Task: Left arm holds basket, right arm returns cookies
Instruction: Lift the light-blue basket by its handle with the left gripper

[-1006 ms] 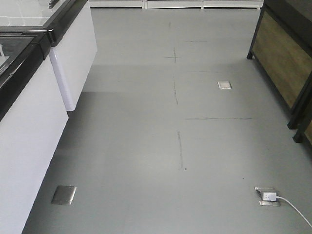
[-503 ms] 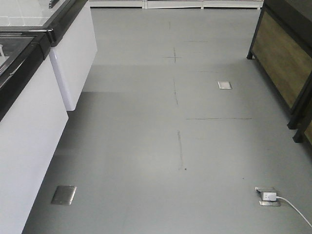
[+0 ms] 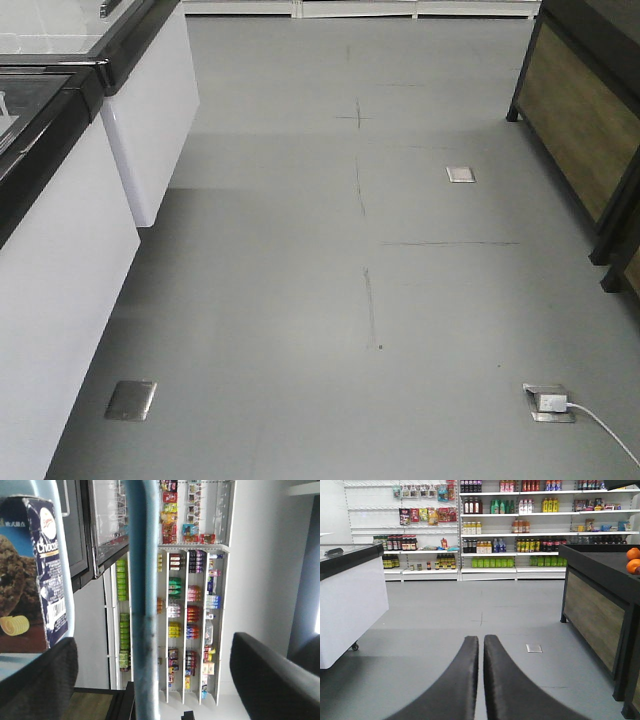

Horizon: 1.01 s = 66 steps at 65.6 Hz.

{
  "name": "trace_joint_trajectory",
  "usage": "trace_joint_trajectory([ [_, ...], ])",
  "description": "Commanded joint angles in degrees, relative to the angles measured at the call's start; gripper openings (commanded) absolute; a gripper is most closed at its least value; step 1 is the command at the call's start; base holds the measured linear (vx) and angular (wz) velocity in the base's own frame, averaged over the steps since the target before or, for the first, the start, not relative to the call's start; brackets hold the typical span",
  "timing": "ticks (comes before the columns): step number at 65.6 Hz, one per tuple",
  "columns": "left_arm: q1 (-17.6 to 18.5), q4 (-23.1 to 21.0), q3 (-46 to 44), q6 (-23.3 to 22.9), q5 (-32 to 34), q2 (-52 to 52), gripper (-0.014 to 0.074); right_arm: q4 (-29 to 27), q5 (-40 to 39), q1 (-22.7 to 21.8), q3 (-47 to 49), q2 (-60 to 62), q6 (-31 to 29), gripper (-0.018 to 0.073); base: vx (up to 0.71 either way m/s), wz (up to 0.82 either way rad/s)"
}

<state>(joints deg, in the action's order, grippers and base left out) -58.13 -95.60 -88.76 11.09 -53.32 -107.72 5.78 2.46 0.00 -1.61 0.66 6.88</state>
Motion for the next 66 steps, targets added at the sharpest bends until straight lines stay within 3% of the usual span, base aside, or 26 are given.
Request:
trace_joint_trajectory([
  [1,0.37,-5.88,-1.73,0.12,0.43,2.92,0.0590,0.13,-4.26,-0.03,-1.05,0.71,-0.42,-0.0006,0.00,0.00],
  [9,0.37,-6.56,-1.73,0.12,1.36,2.92,0.0545,0.13,-4.26,-0.03,-1.05,0.71,-0.42,-0.0006,0.00,0.00],
  [15,0.42,-6.56,-1.73,0.12,1.99,2.92,0.0442,0.13,-4.26,-0.03,-1.05,0.71,-0.42,-0.0006,0.00,0.00],
  [22,0.36,-6.56,-1.73,0.46,1.95,2.92,0.0190,0.13,-4.26,-0.03,-1.05,0.71,-0.42,-0.0006,0.00,0.00],
  [27,0.43,-6.56,-1.73,3.36,1.11,2.92,-0.0008,0.13,-4.26,-0.03,-1.05,0.71,-0.42,-0.0006,0.00,0.00],
  [36,0.38,-6.56,-1.73,4.38,1.11,2.92,-0.0008,0.13,-4.26,-0.03,-1.05,0.71,-0.42,-0.0006,0.00,0.00],
  [50,0.44,-6.56,-2.51,2.03,1.14,2.92,-0.0006,0.13,-4.26,-0.03,-1.05,0.71,-0.42,-0.0006,0.00,0.00],
  [66,1.58,-6.56,-14.39,-0.55,1.56,2.92,-0.0006,0.13,-4.26,-0.03,-1.05,0.71,-0.42,-0.0006,0.00,0.00],
])
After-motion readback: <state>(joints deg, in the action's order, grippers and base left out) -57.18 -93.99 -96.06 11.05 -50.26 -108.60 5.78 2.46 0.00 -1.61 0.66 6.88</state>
